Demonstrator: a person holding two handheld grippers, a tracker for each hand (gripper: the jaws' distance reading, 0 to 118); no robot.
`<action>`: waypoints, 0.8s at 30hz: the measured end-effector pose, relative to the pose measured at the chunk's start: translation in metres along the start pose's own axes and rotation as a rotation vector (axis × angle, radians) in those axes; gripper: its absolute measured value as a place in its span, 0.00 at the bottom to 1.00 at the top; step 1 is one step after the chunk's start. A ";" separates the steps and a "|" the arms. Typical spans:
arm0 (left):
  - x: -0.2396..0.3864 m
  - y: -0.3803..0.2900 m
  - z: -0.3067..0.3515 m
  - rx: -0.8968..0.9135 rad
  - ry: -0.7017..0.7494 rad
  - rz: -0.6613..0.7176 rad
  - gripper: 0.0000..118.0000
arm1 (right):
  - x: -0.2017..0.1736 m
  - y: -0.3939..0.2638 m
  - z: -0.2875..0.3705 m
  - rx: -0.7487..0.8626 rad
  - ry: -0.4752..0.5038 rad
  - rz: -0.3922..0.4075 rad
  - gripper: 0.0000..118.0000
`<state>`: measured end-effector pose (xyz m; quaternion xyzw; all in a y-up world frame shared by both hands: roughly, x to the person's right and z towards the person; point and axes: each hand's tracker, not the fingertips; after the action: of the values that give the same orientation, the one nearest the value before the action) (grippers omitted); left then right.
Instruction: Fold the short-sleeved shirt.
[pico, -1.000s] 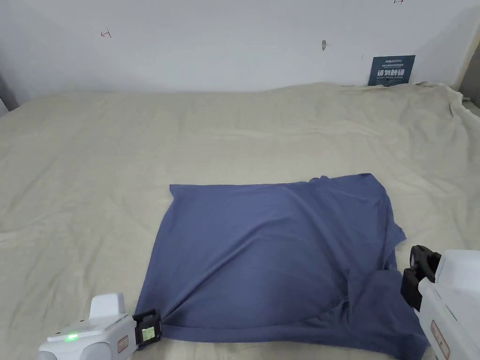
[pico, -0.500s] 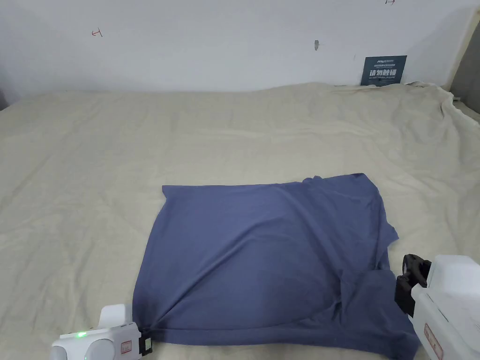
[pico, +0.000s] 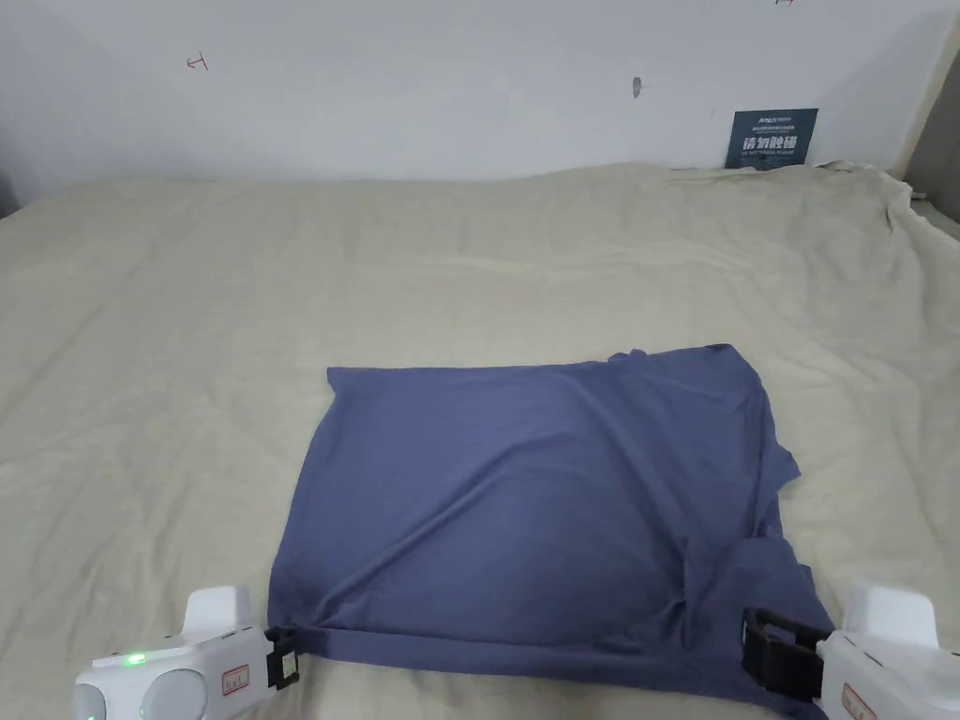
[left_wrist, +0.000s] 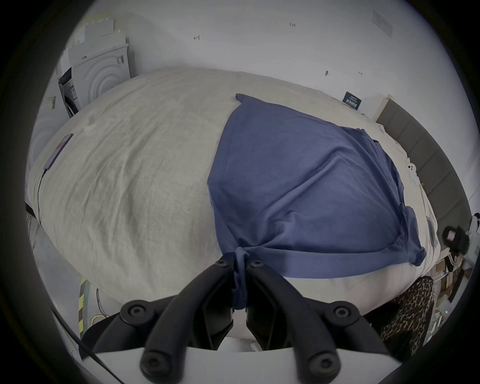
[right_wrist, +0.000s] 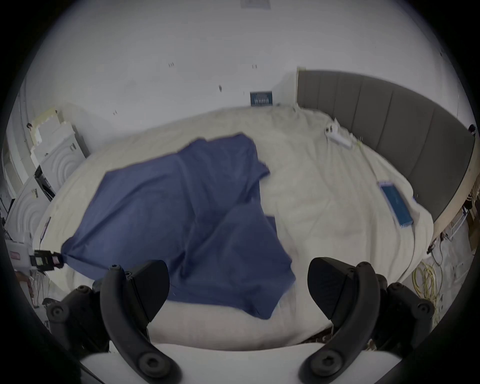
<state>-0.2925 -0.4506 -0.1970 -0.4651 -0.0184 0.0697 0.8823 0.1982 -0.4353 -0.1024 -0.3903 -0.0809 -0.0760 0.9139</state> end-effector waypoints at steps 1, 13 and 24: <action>0.000 0.000 0.001 0.001 -0.001 0.000 0.04 | 0.001 -0.005 -0.007 -0.026 -0.010 0.000 0.92; 0.001 -0.001 0.003 0.007 -0.004 -0.002 0.04 | -0.020 -0.027 -0.025 -0.196 -0.018 0.029 0.42; -0.004 0.003 0.002 0.009 -0.012 0.015 0.04 | -0.007 -0.001 0.007 -0.071 0.026 0.016 0.02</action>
<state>-0.2969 -0.4479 -0.1985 -0.4610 -0.0199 0.0795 0.8836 0.1901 -0.4309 -0.0984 -0.4223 -0.0630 -0.0767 0.9010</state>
